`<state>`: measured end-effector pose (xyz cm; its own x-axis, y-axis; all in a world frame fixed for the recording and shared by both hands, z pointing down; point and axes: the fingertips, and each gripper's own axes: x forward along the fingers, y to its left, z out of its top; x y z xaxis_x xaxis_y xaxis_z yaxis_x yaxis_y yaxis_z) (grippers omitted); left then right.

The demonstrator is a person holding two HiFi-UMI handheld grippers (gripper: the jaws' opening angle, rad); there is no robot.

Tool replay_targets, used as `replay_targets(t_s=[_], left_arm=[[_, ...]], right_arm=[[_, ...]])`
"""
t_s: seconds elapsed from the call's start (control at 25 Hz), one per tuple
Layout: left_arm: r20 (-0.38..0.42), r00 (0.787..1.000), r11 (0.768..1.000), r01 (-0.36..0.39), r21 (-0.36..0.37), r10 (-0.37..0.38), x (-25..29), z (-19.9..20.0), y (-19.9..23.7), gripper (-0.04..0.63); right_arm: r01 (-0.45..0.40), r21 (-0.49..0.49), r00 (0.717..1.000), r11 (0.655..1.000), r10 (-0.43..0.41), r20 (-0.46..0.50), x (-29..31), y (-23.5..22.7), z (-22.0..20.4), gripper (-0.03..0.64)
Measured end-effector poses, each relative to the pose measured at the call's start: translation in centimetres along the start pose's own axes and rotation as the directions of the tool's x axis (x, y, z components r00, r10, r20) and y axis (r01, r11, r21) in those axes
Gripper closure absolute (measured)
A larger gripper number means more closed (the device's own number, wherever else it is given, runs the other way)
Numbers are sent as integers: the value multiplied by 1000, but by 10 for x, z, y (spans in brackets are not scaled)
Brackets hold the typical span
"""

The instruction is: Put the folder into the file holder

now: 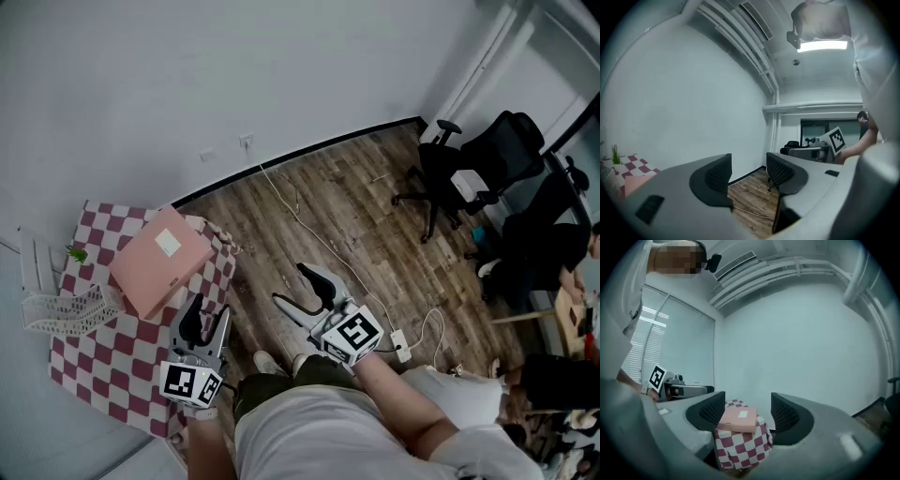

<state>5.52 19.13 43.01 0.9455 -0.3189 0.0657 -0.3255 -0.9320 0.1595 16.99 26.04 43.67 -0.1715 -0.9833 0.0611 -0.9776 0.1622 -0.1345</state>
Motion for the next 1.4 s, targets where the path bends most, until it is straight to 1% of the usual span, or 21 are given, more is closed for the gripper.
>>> replay_targets(t_s=[0.32,0.4,0.52,0.6,0.76,0.88,0.96,1.04,1.2,1.32,1.4], left_arm=[[5,999,999,-35,-33,36,-2,-1,51,379],[5,999,998,-46,-42,46,-1,-1,64,378],[0,997,996,-75,-53,75,-1,-3,85,379],[-8,996,994,-93,-59,92,1,-4,97,379],[-31,993,993,-113,-44,112,14,-8,116,378],[-42,990,989,-140,-42,138,30,-11,132,377],[-49,986,986,-160,-40,158,44,-12,144,377],[-62,979,979,-199,-42,196,59,-10,157,377],[-84,951,952,-303,-54,298,87,-4,187,379],[-92,925,924,-376,-66,369,100,-10,210,379],[-101,902,901,-427,-73,419,105,-13,222,378]], right_arm=[[-4,6,999,1000,5,-35,44,3,-8,308],[-9,31,999,999,10,-39,54,-1,-10,308],[-14,93,999,996,18,-40,69,-9,-15,308],[-12,120,999,993,18,-43,79,-15,-18,308],[-23,154,999,988,30,-45,103,-34,-22,308],[-48,181,997,982,57,-43,128,-54,-24,308],[-79,200,995,977,89,-44,148,-70,-24,308],[-115,239,990,964,131,-50,170,-89,-23,308],[-196,304,969,932,232,-84,220,-120,-28,308],[-253,344,945,904,308,-115,256,-139,-36,308],[-291,374,921,881,364,-140,278,-147,-42,308]])
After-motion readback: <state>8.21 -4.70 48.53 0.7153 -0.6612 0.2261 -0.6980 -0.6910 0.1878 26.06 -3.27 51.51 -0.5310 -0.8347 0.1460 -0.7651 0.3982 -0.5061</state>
